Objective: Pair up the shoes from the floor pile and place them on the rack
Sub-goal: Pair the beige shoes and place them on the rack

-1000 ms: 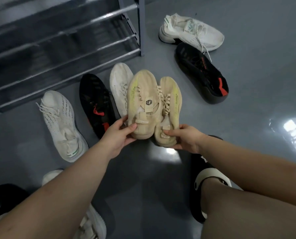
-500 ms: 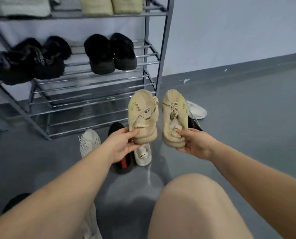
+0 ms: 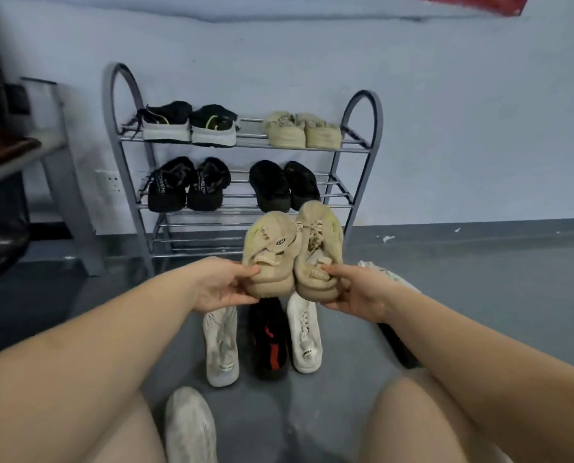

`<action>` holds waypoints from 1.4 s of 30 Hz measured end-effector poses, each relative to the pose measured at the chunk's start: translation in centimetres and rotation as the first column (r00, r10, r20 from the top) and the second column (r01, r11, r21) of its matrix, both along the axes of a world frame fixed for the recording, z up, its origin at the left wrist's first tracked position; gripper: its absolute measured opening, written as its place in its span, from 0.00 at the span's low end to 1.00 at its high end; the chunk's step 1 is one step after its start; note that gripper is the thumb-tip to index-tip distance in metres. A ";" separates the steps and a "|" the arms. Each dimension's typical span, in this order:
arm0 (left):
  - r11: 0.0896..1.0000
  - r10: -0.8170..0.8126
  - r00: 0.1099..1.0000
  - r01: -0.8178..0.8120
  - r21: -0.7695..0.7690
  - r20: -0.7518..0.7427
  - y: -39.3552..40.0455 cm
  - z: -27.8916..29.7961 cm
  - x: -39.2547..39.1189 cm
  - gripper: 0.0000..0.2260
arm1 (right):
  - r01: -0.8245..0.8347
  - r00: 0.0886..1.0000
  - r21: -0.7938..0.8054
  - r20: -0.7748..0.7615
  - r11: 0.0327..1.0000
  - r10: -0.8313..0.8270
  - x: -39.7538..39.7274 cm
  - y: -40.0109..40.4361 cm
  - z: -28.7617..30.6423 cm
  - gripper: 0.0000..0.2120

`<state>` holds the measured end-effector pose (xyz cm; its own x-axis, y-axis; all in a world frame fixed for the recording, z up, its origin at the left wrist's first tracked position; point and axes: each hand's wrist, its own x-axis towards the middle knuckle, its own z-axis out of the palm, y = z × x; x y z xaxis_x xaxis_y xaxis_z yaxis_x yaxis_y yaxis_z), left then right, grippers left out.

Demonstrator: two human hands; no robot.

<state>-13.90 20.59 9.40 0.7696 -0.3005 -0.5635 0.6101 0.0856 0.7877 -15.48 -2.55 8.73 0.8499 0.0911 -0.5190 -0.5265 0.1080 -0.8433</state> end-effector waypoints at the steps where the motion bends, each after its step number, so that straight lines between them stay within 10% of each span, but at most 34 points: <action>1: 1.000 -0.001 1.000 0.001 0.006 -0.007 0.9 0.0 -0.1 0.11 | -0.013 1.000 -0.001 -0.002 1.000 0.013 0.1 0.7 0.2 0.03; 42: 0.961 0.236 0.949 -0.195 0.198 -0.210 13.0 -8.9 11.8 0.17 | -0.283 0.947 0.011 -0.153 0.959 0.281 17.3 14.3 -9.5 0.05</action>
